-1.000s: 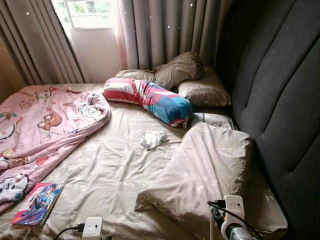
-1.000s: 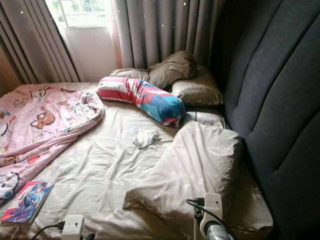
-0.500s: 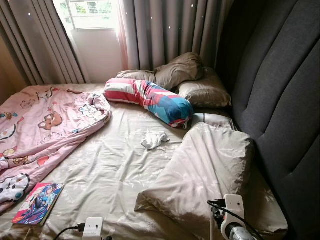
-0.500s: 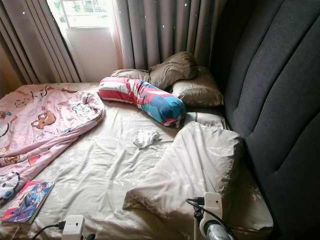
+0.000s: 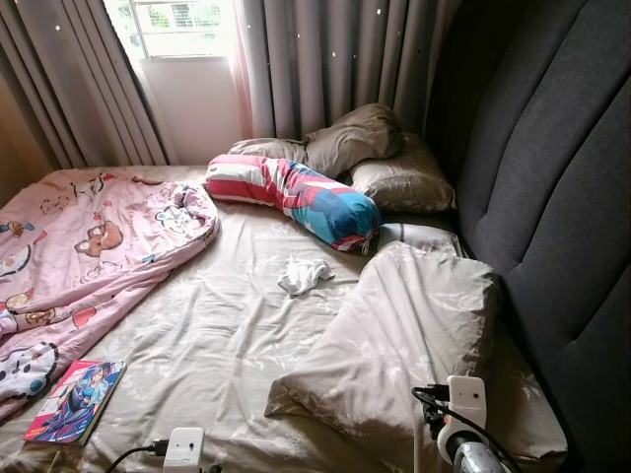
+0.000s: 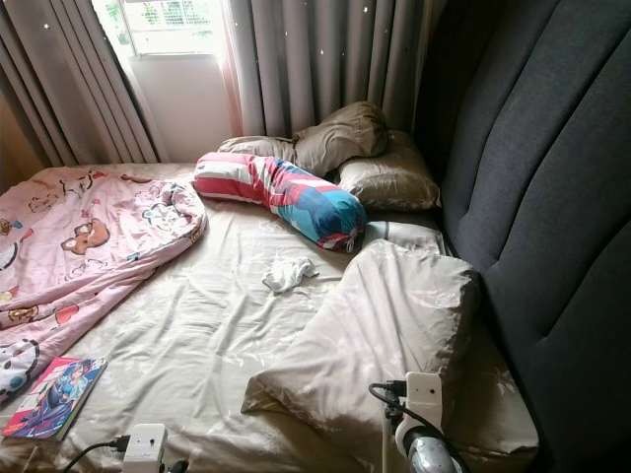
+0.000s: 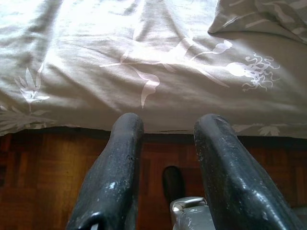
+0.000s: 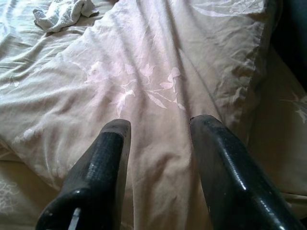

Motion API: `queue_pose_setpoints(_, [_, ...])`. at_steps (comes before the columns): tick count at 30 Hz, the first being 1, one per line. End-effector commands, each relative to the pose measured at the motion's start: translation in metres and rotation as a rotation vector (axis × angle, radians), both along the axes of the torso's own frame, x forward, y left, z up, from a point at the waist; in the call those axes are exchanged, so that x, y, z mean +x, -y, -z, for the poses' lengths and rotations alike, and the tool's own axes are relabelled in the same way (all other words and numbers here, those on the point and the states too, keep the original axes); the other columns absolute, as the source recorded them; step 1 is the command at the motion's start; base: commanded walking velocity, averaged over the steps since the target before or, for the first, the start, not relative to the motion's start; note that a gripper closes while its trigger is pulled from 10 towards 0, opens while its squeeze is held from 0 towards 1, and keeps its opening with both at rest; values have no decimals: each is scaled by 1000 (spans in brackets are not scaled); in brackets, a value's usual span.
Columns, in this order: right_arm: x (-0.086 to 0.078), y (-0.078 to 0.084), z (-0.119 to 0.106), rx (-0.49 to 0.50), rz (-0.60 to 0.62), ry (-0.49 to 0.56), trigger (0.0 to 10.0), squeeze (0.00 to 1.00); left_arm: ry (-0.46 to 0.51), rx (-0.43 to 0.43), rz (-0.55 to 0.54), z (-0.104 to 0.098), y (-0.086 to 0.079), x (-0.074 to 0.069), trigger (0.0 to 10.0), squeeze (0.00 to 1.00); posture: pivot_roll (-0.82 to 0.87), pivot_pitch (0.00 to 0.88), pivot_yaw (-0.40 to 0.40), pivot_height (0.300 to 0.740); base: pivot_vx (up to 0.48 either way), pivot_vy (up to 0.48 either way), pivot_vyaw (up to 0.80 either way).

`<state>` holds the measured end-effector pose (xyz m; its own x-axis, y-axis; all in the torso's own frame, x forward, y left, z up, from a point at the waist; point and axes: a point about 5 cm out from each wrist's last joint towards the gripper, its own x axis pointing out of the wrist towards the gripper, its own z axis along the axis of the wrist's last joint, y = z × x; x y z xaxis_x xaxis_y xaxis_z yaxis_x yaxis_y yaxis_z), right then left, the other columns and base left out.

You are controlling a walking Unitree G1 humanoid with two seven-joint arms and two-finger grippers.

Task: Clean up the room

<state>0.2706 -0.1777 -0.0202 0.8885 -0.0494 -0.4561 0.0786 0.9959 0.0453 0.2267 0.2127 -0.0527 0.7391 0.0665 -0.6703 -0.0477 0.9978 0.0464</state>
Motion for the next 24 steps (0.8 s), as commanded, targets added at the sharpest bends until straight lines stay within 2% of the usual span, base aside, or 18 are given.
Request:
queue_pose_setpoints(1, [-2, 0, 2, 6, 15, -4, 10000, 0, -29, 2, -9, 3, -2, -5, 10000, 0, -60, 9, 8, 716, 0, 0, 0])
queue_pose_setpoints(7, [-3, 0, 3, -6, 12, -16, 10000, 0, -17, 1, -8, 2, -1, -2, 10000, 0, -59, 12, 8, 661, 0, 0, 0])
queue_pose_setpoints(12, [-3, 0, 2, -8, 11, -15, 10000, 0, -13, 1, -6, 1, 0, -1, 10000, 0, -59, 12, 8, 637, 0, 0, 0])
queue_pose_setpoints(20, [-2, 0, 2, -12, 14, -6, 10000, 0, -16, 3, -4, 2, 0, -2, 10000, 0, -56, 16, 9, 637, 0, 0, 0])
queue_pose_setpoints(24, [-2, -1, 1, 17, 11, 5, 10000, 0, -19, 5, -4, 2, 0, -2, 10000, 0, -56, 16, 9, 637, 0, 0, 0])
